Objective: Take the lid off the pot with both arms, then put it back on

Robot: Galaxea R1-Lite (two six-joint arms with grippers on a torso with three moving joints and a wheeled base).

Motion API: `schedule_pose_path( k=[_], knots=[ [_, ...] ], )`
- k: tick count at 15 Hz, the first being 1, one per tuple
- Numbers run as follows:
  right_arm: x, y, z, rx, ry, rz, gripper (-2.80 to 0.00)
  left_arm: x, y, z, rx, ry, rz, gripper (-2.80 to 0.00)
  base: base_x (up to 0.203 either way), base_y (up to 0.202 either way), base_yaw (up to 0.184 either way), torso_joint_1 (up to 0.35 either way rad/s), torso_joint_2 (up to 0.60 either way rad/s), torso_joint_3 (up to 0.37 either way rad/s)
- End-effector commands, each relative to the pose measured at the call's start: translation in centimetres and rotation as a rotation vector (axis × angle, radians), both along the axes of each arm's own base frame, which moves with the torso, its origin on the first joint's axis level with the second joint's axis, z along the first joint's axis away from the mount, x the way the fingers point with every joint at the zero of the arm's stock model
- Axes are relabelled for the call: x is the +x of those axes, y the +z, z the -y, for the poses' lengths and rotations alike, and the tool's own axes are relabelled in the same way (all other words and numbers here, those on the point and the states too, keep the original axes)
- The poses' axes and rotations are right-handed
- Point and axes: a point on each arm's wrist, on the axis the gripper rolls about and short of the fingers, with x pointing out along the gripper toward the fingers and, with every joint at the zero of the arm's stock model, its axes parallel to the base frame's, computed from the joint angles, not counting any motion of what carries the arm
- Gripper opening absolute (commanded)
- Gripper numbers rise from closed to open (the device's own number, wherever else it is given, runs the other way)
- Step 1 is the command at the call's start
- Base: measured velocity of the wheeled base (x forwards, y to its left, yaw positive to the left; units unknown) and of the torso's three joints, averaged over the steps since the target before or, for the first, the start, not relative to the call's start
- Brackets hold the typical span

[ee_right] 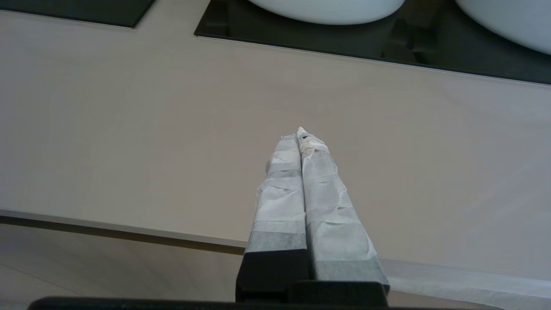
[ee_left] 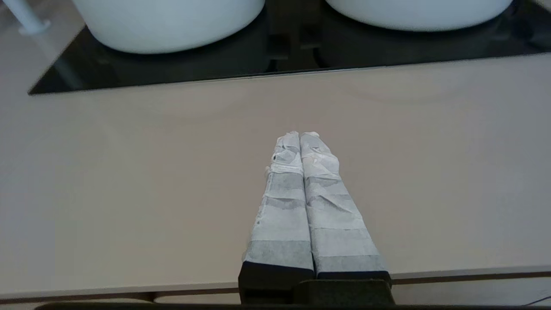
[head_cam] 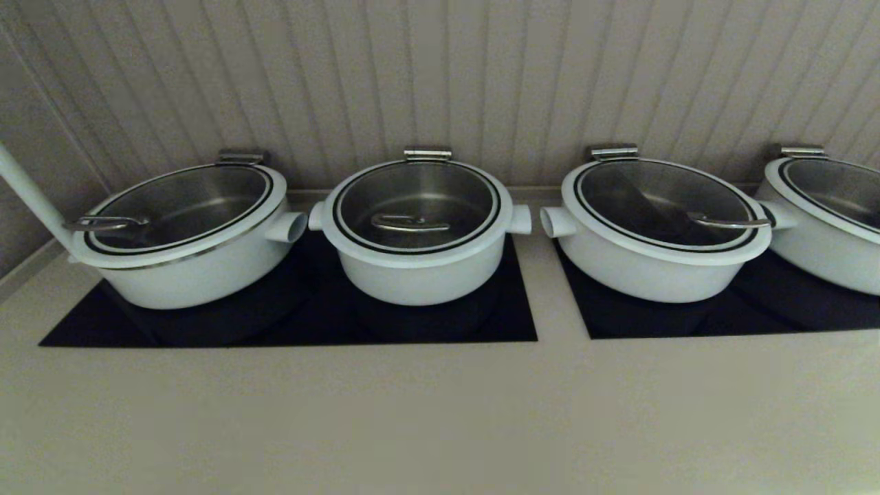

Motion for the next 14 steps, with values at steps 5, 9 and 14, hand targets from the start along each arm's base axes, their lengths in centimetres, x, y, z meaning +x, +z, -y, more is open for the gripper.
schedule_pose_path(
  k=[5, 9, 14],
  knots=[
    [0.00, -0.01, 0.00, -0.001, 0.000, -0.001, -2.80, -0.01, 0.00, 0.00, -0.006, 0.000, 0.002, -2.80, 0.000, 0.000, 0.000, 0.000, 0.00, 0.000],
    [0.01, 0.01, 0.00, 0.002, 0.000, -0.001, -2.80, -0.01, 0.00, 0.00, -0.006, 0.000, 0.002, -2.80, 0.000, 0.000, 0.000, 0.000, 0.00, 0.000],
    [0.00, -0.01, 0.00, 0.001, 0.000, -0.001, -2.80, -0.01, 0.00, 0.00, -0.006, 0.000, 0.002, -2.80, 0.000, 0.000, 0.000, 0.000, 0.00, 0.000]
  ],
)
